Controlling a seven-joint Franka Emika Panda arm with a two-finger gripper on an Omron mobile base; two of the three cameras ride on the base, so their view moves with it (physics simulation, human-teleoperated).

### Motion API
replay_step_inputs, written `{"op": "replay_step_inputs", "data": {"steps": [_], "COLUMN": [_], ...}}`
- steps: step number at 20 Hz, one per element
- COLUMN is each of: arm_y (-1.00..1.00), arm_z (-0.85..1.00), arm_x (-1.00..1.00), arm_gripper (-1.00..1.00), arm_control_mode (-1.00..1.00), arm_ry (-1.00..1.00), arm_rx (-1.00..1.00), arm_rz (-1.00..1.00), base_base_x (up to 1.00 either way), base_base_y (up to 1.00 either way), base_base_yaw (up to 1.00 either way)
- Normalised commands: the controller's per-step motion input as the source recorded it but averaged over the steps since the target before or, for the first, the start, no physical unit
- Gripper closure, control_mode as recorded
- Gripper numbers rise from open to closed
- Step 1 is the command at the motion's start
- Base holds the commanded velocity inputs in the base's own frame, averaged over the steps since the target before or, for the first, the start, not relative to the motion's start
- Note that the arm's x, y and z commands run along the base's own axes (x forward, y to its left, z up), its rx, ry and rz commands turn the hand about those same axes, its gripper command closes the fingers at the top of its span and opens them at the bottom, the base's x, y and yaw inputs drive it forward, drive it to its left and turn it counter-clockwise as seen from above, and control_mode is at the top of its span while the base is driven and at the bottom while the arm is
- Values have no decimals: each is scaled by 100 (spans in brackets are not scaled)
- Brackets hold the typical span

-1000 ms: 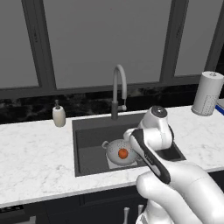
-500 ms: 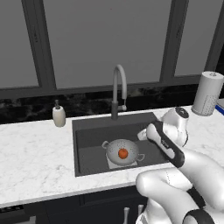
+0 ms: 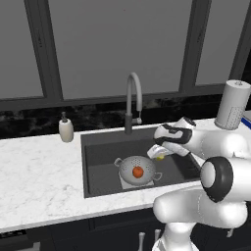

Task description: Put the colander in the sink, put the orange, kiwi in the colander, and turn on the sink faucet and pour water over the colander.

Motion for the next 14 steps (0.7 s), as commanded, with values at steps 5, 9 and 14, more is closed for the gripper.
{"op": "replay_step_inputs", "data": {"steps": [5, 9, 14], "arm_y": [8, 0, 0], "arm_z": [-39, -55, -45], "arm_x": [40, 15, 16], "arm_gripper": [100, 100, 100], "arm_control_mode": [-100, -100, -100], "arm_ry": [27, 0, 0], "arm_rx": [0, 0, 0], "arm_rz": [18, 12, 9], "base_base_x": [0, 0, 0], "base_base_y": [0, 0, 0], "base_base_yaw": [0, 0, 0]}}
